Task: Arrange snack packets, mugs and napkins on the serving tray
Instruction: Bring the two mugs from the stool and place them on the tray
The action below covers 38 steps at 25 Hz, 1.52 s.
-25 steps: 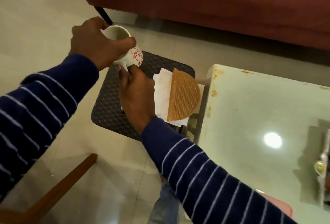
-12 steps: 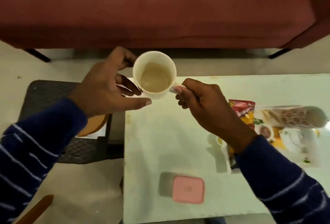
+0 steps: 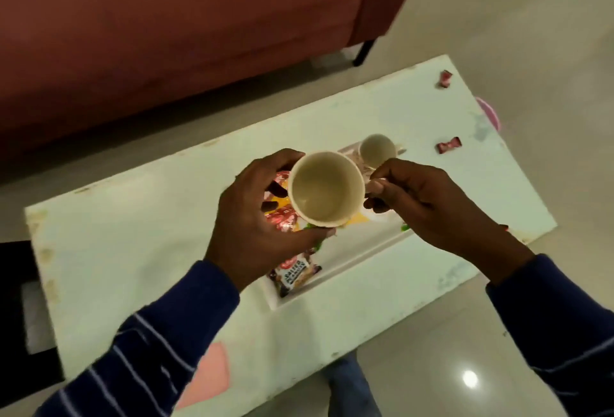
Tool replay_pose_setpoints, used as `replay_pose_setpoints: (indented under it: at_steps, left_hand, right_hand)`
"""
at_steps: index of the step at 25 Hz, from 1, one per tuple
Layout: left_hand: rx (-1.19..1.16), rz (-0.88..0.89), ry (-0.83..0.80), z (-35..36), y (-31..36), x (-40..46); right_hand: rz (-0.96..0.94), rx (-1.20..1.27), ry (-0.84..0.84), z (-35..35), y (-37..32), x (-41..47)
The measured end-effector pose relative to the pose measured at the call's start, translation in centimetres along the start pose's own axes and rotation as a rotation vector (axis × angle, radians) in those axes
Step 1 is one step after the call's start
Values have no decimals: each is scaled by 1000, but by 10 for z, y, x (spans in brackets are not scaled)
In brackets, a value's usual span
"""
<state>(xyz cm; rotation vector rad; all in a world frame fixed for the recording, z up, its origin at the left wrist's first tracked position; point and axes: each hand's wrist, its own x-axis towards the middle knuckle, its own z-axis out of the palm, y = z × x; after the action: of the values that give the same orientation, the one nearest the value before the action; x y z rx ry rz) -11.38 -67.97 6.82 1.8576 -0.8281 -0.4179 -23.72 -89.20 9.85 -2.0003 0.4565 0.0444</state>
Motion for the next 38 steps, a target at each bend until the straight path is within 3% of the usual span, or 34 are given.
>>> replay_pose_setpoints:
  at_steps: [8, 20, 27, 31, 35, 38]
  left_hand:
    - [-68, -204, 32, 177, -1, 17]
    - [-45, -375, 59, 250, -55, 19]
    - [-61, -408, 28, 261, -58, 17]
    - [-168, -490, 19, 246, -43, 1]
    - [-124, -408, 142, 187, -26, -72]
    - [25, -329, 301, 111, -32, -146]
  right_hand:
    - [178, 86, 163, -71, 134, -22]
    - [289, 7, 52, -61, 228, 8]
    - [323, -20, 103, -56, 235, 5]
    - [183, -324, 260, -54, 224, -4]
    - [229, -313, 506, -42, 197, -34]
    - [293, -194, 526, 10, 161, -71]
